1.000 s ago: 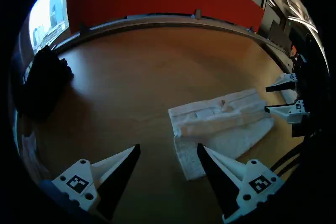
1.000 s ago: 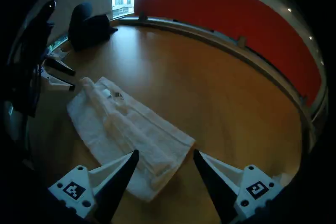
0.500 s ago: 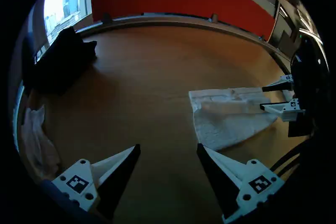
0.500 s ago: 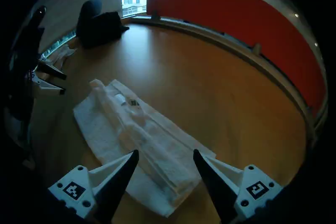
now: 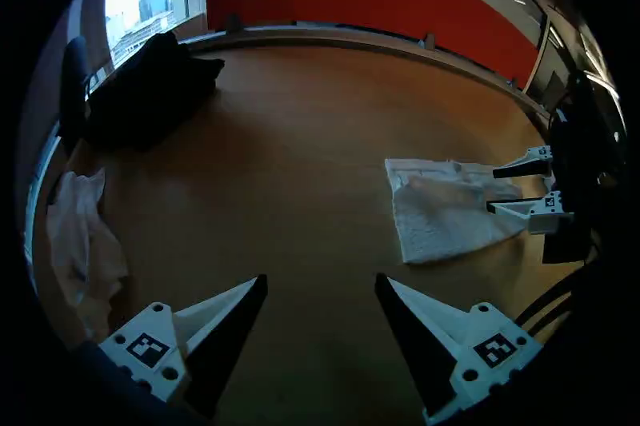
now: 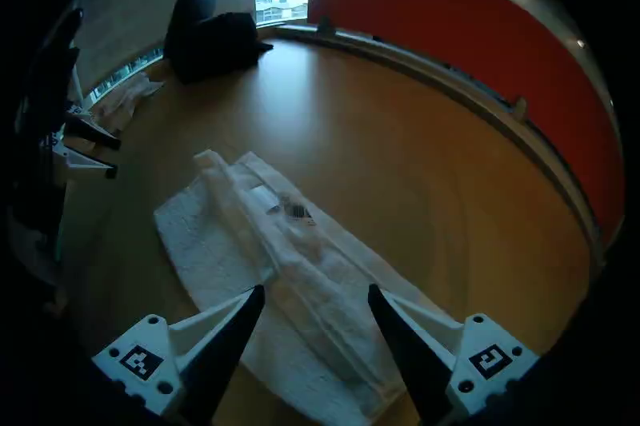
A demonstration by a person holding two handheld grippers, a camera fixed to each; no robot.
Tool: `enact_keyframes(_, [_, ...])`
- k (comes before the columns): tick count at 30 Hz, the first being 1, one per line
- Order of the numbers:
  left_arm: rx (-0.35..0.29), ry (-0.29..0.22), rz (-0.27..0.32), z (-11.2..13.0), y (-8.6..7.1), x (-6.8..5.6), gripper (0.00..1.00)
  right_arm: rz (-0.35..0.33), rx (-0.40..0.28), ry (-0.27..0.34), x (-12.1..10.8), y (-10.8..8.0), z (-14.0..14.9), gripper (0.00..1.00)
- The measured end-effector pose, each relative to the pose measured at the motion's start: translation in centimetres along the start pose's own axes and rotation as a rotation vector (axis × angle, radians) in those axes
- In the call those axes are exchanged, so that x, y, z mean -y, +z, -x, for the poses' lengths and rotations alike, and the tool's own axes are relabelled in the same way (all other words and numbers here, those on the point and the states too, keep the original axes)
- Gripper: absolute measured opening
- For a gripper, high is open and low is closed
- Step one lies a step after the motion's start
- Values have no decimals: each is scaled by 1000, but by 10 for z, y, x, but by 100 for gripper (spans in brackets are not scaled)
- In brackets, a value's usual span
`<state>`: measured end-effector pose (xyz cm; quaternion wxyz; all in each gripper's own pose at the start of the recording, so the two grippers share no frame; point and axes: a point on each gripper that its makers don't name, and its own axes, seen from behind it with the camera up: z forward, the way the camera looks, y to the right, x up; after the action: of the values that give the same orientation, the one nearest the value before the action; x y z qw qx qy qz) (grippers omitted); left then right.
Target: Fold towel
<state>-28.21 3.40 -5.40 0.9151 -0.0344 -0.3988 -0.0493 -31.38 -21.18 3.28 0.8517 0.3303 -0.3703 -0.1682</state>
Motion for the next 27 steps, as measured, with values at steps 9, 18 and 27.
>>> enact_keyframes(9, [-2,-11,1,4,-1,1,100,-2,10,-4,3,5,3,100])
enact_keyframes(18, [-2,-12,6,4,-1,1,100,2,11,-14,2,10,2,100])
enact_keyframes(27, [-8,-13,7,0,-2,2,100,19,5,-19,-12,10,-7,100])
